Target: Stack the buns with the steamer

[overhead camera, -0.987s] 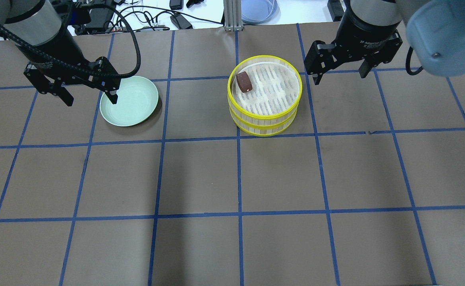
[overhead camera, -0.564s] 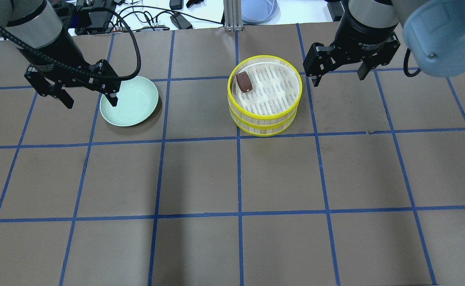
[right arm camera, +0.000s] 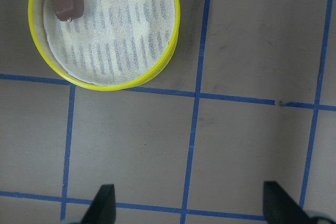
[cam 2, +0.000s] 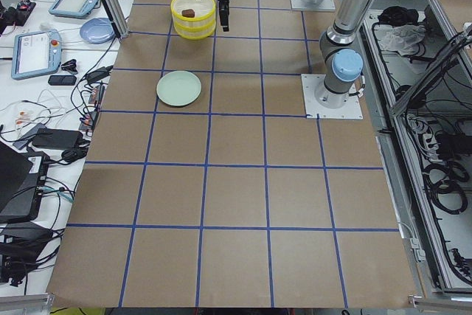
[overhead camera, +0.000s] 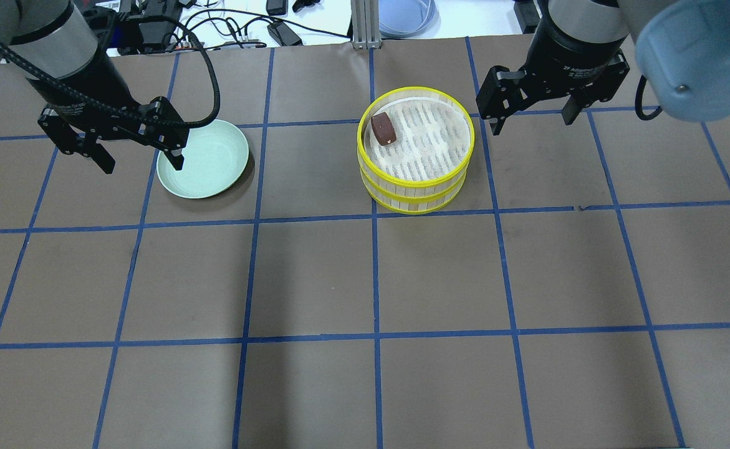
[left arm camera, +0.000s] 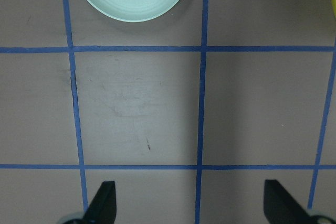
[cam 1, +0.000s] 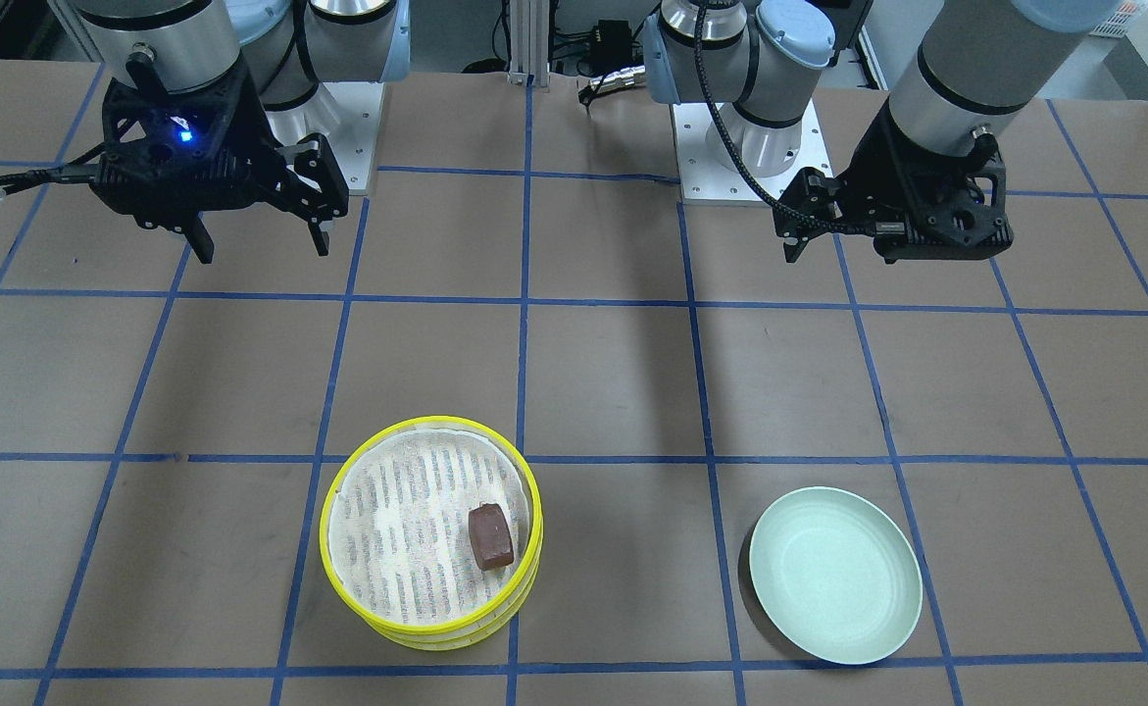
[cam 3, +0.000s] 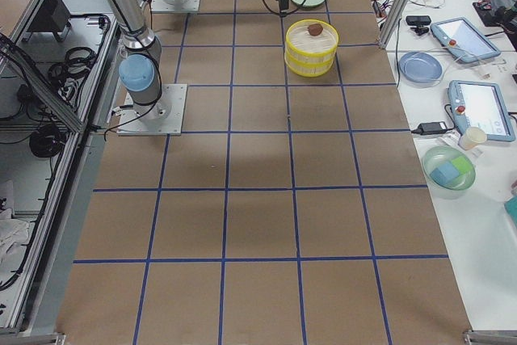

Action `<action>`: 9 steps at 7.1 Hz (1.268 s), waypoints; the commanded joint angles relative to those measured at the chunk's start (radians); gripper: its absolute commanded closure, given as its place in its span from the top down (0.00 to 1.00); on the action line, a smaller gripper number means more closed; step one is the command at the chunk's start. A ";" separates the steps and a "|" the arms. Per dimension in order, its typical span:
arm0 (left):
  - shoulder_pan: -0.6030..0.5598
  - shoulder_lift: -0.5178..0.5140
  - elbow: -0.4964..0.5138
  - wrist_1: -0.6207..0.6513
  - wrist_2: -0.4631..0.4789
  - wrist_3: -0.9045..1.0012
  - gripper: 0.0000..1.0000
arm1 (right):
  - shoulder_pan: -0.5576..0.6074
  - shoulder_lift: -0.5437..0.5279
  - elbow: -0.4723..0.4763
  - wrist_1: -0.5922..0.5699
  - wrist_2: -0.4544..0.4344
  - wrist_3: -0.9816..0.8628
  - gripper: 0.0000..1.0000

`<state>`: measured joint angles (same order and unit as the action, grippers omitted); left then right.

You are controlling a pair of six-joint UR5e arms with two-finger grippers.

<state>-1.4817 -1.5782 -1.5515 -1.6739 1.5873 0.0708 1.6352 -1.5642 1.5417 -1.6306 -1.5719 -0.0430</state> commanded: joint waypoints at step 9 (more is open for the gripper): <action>0.003 0.014 -0.002 0.049 -0.004 0.004 1.00 | 0.000 0.006 0.001 -0.002 0.000 0.000 1.00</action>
